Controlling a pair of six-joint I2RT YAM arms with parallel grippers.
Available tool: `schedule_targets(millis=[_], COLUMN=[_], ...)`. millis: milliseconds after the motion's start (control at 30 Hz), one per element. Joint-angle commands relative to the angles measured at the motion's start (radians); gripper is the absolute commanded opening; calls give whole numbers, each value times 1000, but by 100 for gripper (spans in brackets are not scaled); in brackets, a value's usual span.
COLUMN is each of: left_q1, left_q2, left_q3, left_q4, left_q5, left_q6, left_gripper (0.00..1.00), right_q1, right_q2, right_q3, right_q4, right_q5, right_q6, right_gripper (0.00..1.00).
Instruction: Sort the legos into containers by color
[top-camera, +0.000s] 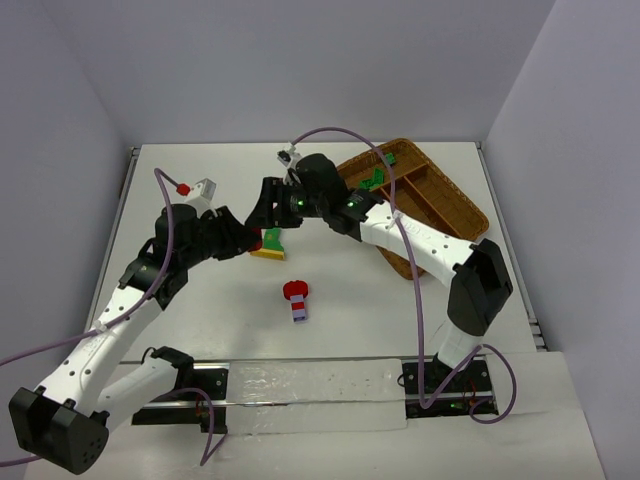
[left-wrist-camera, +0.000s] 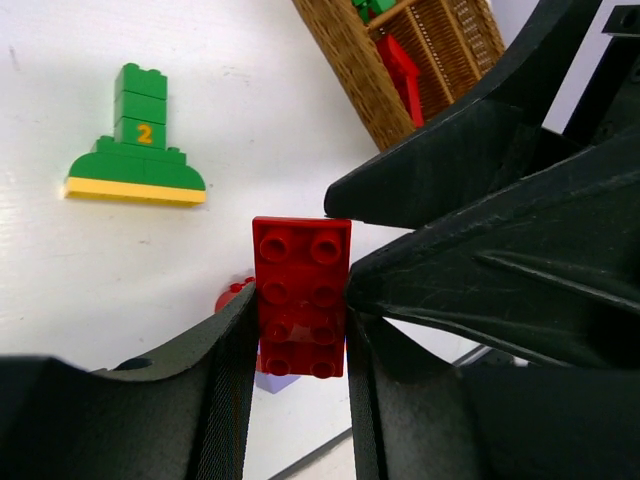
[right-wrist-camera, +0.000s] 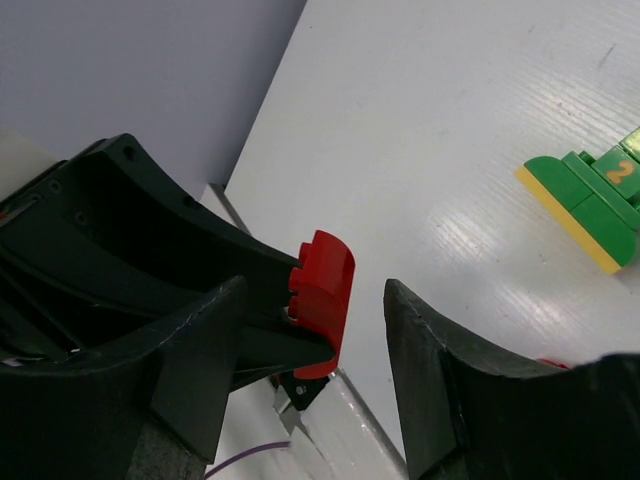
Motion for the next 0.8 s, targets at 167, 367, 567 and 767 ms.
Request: schedule_targets(millis=[167, 367, 567, 767], left_q1=[4, 4, 4, 4], left_q2=[-10, -15, -29, -30], left_q3=[64, 59, 52, 61], left_q4=[-3, -7, -24, -57], left_q5=[-27, -22, -45, -58], left_q6=[51, 51, 58, 74], left_gripper=[26, 26, 27, 55], right_q1=[31, 33, 35, 35], right_q2=[57, 90, 79, 50], right_q3=[48, 74, 37, 10], right_q4=[-28, -3, 62, 75], right_q5=[4, -43, -96, -45], right_q6=[-29, -10, 21, 28], right_gripper=[62, 51, 9, 0])
